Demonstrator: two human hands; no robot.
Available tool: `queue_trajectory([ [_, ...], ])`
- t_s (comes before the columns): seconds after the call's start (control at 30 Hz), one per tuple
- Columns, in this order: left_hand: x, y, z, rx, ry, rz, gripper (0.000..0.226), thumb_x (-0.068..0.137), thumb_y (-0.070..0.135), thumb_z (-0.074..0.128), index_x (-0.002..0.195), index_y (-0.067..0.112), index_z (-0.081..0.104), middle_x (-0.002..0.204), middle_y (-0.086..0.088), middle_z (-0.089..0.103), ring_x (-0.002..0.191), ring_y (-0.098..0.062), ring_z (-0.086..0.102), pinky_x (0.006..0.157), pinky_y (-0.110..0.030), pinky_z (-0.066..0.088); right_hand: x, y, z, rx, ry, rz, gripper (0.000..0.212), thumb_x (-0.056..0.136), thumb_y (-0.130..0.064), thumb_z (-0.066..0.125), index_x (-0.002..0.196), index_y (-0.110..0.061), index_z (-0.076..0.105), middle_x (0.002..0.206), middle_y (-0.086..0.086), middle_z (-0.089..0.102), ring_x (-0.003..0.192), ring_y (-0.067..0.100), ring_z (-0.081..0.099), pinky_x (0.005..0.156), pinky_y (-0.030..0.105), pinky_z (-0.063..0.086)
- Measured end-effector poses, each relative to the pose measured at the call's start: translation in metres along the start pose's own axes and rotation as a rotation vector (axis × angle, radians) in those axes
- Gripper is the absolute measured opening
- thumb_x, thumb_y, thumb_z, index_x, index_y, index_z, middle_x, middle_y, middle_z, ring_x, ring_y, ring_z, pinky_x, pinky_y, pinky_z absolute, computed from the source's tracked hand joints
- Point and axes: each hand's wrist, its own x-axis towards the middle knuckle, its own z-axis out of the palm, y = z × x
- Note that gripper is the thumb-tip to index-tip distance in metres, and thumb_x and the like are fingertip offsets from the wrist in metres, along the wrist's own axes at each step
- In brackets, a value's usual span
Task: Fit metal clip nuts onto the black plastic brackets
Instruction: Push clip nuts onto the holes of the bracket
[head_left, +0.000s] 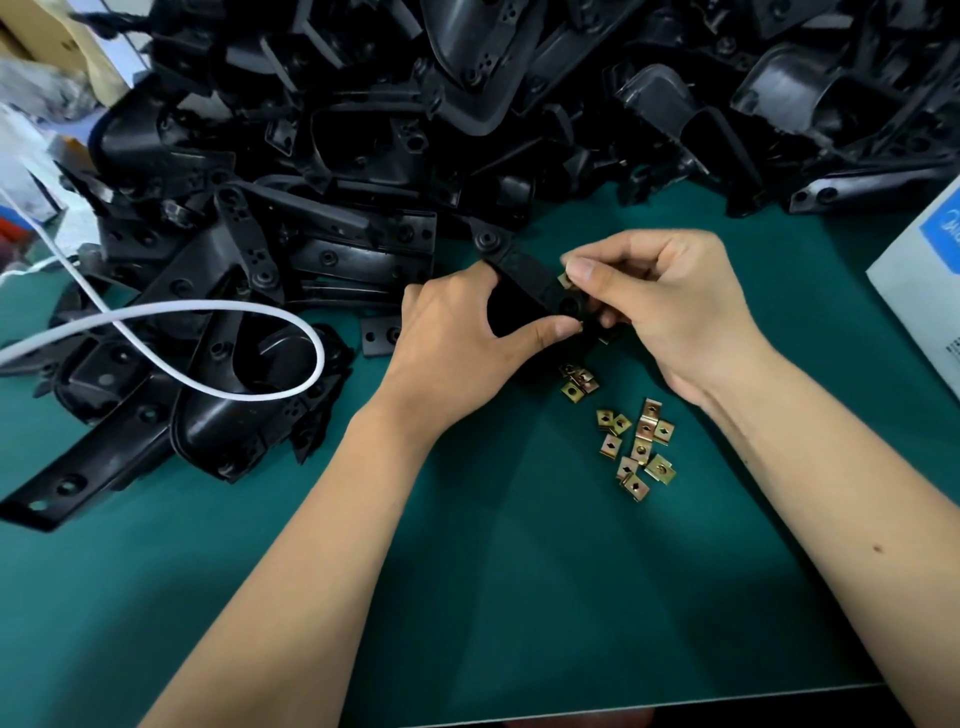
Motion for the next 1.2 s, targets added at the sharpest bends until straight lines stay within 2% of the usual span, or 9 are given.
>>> queue_trajectory([
  [0.13, 0.000, -0.001, 0.000, 0.006, -0.003, 0.015, 0.057, 0.070, 0.082, 0.058, 0.106, 0.039, 0.066, 0.093, 0.018, 0.070, 0.097, -0.011, 0.065, 0.099, -0.048, 0.050, 0.001, -0.001, 0.000, -0.037, -0.048, -0.020, 0.010, 0.088, -0.016, 0.081, 0.086, -0.025, 0.082, 0.086, 0.002, 0.079, 0.077, 0.017, 0.068, 0.060, 0.022, 0.052],
  [0.4, -0.001, -0.004, 0.004, 0.060, 0.018, 0.028, 0.065, 0.069, 0.083, 0.055, 0.105, 0.032, 0.070, 0.093, 0.012, 0.072, 0.096, -0.013, 0.066, 0.101, -0.045, 0.046, 0.000, -0.002, -0.004, -0.164, -0.105, -0.158, 0.015, 0.086, -0.013, 0.082, 0.097, -0.023, 0.078, 0.080, 0.001, 0.076, 0.069, 0.006, 0.066, 0.065, 0.016, 0.049],
  [0.6, -0.001, -0.003, 0.004, 0.162, -0.002, 0.057, 0.050, 0.072, 0.084, 0.050, 0.096, 0.041, 0.058, 0.093, 0.012, 0.069, 0.094, -0.013, 0.061, 0.099, -0.035, 0.031, 0.004, -0.010, -0.011, -0.236, -0.223, -0.206, 0.026, 0.088, -0.008, 0.079, 0.110, -0.019, 0.071, 0.080, 0.006, 0.075, 0.073, 0.016, 0.066, 0.075, 0.025, 0.052],
  [0.77, -0.001, -0.003, 0.006, 0.234, 0.009, 0.080, 0.053, 0.076, 0.079, 0.055, 0.092, 0.028, 0.056, 0.085, 0.006, 0.063, 0.087, -0.019, 0.058, 0.096, -0.037, 0.032, 0.008, -0.018, -0.009, -0.321, -0.356, -0.216, 0.032, 0.089, -0.007, 0.078, 0.117, -0.020, 0.070, 0.078, 0.008, 0.072, 0.072, 0.029, 0.062, 0.074, 0.034, 0.051],
  [0.83, -0.001, -0.003, 0.006, 0.237, 0.006, 0.078, 0.054, 0.076, 0.079, 0.055, 0.094, 0.027, 0.057, 0.087, 0.005, 0.064, 0.089, -0.019, 0.059, 0.097, -0.039, 0.033, 0.008, -0.019, -0.007, -0.364, -0.340, -0.228, 0.032, 0.089, -0.008, 0.080, 0.117, -0.021, 0.071, 0.078, 0.005, 0.073, 0.075, 0.029, 0.065, 0.077, 0.030, 0.052],
  [0.93, -0.002, -0.004, 0.006, 0.239, 0.010, 0.083, 0.054, 0.075, 0.080, 0.054, 0.093, 0.028, 0.056, 0.088, 0.007, 0.065, 0.090, -0.017, 0.060, 0.097, -0.038, 0.033, 0.004, -0.020, -0.006, -0.461, -0.280, -0.280, 0.031, 0.088, -0.014, 0.082, 0.116, -0.023, 0.073, 0.076, -0.004, 0.074, 0.074, 0.017, 0.068, 0.078, 0.023, 0.053],
  [1.07, -0.003, -0.001, 0.006, 0.203, 0.014, 0.073, 0.063, 0.074, 0.082, 0.047, 0.104, 0.028, 0.062, 0.094, 0.010, 0.066, 0.096, -0.015, 0.060, 0.098, -0.036, 0.033, -0.001, -0.016, -0.005, -0.502, -0.176, -0.301, 0.031, 0.090, -0.025, 0.080, 0.120, -0.024, 0.072, 0.079, -0.012, 0.076, 0.075, 0.010, 0.069, 0.079, 0.028, 0.054],
  [1.13, -0.002, 0.000, 0.004, 0.153, 0.027, 0.041, 0.066, 0.075, 0.082, 0.045, 0.108, 0.028, 0.064, 0.099, 0.012, 0.069, 0.101, -0.015, 0.061, 0.102, -0.039, 0.035, 0.001, -0.013, -0.008, -0.441, -0.094, -0.229, 0.024, 0.095, -0.027, 0.073, 0.118, -0.023, 0.071, 0.079, -0.010, 0.077, 0.071, 0.005, 0.067, 0.076, 0.026, 0.052],
  [1.2, -0.002, 0.001, 0.002, 0.126, 0.021, 0.018, 0.069, 0.076, 0.084, 0.044, 0.109, 0.027, 0.064, 0.102, 0.012, 0.069, 0.104, -0.015, 0.062, 0.106, -0.044, 0.039, 0.006, -0.009, -0.016, -0.529, -0.022, -0.171, 0.010, 0.099, -0.025, 0.067, 0.104, -0.023, 0.075, 0.081, -0.012, 0.075, 0.076, 0.004, 0.067, 0.077, 0.027, 0.053],
])
